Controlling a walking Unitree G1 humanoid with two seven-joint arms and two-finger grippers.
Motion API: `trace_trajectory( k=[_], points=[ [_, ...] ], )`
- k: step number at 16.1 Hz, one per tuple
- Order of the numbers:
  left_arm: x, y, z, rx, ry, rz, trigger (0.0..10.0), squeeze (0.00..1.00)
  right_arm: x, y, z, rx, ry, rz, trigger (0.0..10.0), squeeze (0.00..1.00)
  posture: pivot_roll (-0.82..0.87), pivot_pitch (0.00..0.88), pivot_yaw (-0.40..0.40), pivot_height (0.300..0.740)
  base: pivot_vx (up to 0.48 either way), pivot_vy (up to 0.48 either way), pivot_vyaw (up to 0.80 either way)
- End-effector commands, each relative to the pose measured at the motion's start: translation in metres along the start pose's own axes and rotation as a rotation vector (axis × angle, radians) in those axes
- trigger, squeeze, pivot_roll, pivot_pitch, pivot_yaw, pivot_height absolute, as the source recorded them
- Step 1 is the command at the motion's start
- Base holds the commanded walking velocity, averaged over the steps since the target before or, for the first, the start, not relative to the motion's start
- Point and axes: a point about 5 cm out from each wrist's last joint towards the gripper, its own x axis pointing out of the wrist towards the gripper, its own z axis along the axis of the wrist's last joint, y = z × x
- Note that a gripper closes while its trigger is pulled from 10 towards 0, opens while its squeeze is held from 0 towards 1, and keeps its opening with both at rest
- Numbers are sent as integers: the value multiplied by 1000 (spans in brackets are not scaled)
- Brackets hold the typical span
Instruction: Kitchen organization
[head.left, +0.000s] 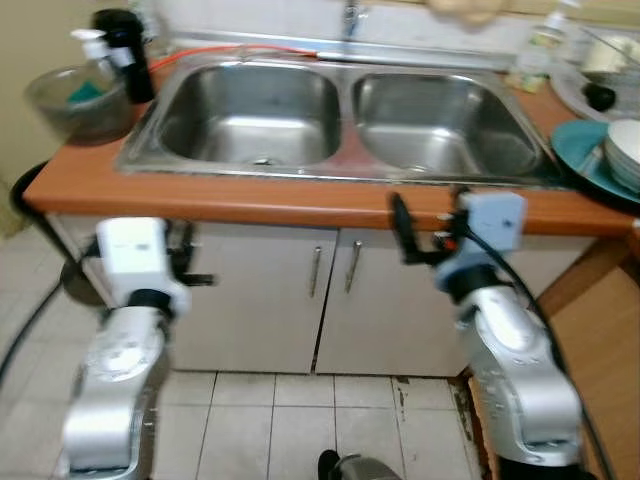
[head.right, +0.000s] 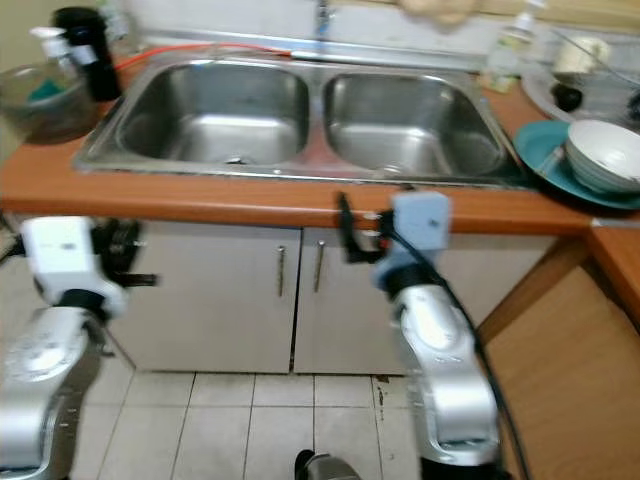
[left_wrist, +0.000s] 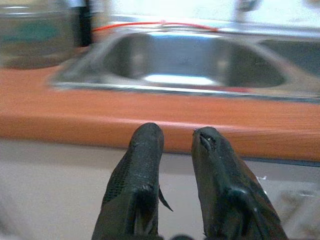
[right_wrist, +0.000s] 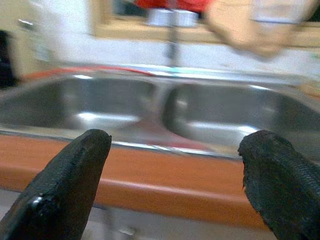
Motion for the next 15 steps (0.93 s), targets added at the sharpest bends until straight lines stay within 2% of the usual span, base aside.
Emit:
trace_trajectory(
  k=[1, 3, 4, 5, 7, 9, 11, 12, 13, 15],
  points=[
    [4, 0, 2, -1, -6, 2, 10000, 0, -7, 0, 0, -14, 11, -8, 10000, 0, -59, 0, -9, 740, 0, 0, -800],
    [6, -1, 2, 0, -7, 0, 10000, 0, -10, 0, -4, -20, 37, -9, 10000, 0, -64, 0, -5, 740, 0, 0, -800],
    [9, -1, 6, 1, -22, 3, 10000, 0, -14, 0, -21, -27, 127, -18, 10000, 0, -68, 0, 3, 740, 0, 0, -800],
    [10, 0, 7, 6, -27, 6, 10000, 0, -15, -1, -26, -20, 158, -29, 10000, 0, -68, 0, 3, 740, 0, 0, -800],
    [12, 1, 6, 85, -49, -4, 10000, 0, -16, -2, -34, -40, 205, -42, 10000, 0, -74, 0, 13, 740, 0, -240, -800],
    [13, 1, 5, 16, -26, 29, 10000, 0, -16, -6, -29, -72, 198, -43, 10000, 0, -80, 0, -2, 740, 0, -480, -800],
    [11, -2, -2, 87, -13, 22, 10000, 0, -16, -6, -33, -71, 220, -4, 10000, 0, -70, 0, -15, 740, 0, -480, -800],
    [10, -4, -5, 67, -14, 30, 10000, 0, -16, -5, -37, -96, 235, 6, 10000, 0, -87, 0, 3, 740, 0, 0, -800],
    [10, -5, -7, 67, 1, 24, 10000, 0, -16, -5, -33, -118, 229, 2, 10000, 0, -106, 0, 26, 740, 0, 0, -575],
    [17, -17, -3, 32, -21, -77, 10000, 0, -14, -4, -21, -100, 198, 13, 10000, 0, -138, 0, 46, 740, 0, 0, -209]
  ],
)
